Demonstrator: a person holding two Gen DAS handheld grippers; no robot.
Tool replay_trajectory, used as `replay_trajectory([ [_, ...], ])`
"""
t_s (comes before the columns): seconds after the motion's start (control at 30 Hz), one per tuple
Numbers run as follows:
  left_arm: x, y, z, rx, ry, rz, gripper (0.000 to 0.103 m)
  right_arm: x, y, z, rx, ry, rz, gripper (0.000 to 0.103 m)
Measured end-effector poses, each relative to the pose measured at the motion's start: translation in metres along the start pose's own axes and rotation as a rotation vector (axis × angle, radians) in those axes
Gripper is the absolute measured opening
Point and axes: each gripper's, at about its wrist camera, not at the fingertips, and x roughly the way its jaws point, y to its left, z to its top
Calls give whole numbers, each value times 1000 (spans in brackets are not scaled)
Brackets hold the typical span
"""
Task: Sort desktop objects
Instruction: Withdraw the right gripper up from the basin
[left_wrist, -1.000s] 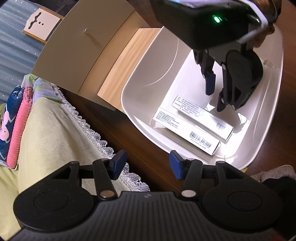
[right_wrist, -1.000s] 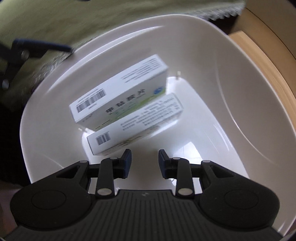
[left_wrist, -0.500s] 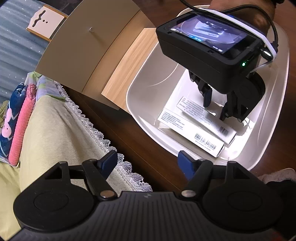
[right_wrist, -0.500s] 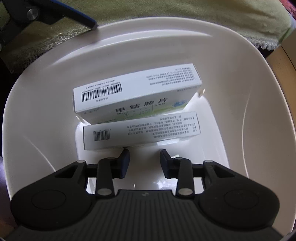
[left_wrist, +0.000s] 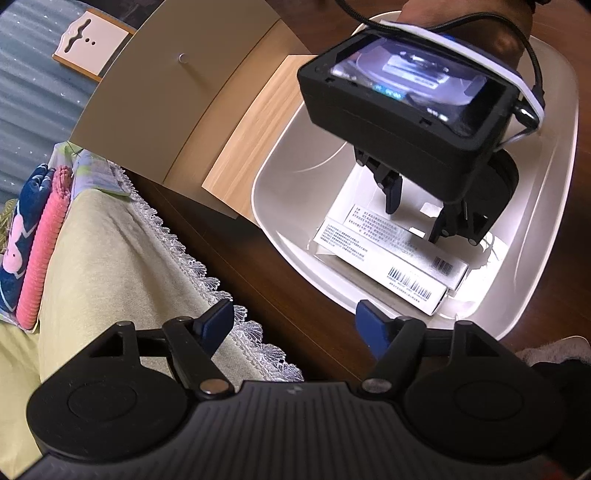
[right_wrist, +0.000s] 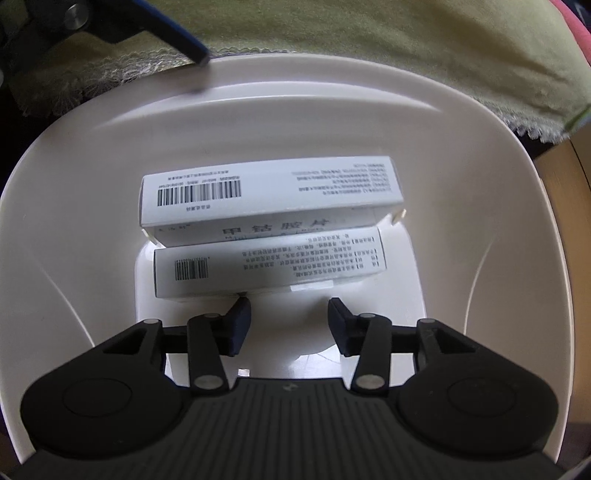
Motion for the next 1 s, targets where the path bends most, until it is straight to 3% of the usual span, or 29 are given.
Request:
replay_trajectory([
  [0.3,1,2,-8,-21,34,-12,75,-41,-11,-17,192,-28,-28,49],
  [0.7,-11,0,-17,-38,21,-17,76,-53,-28,-18,668,-119,-57,60],
  [0.83,-19,-2,-16,-30,-24,-21,80,-72,-4,-26,774,-151,-49,64],
  [1.0,-23,-11,-17,17,-37,-31,80,-93,17,-23,799,-176,-54,74],
])
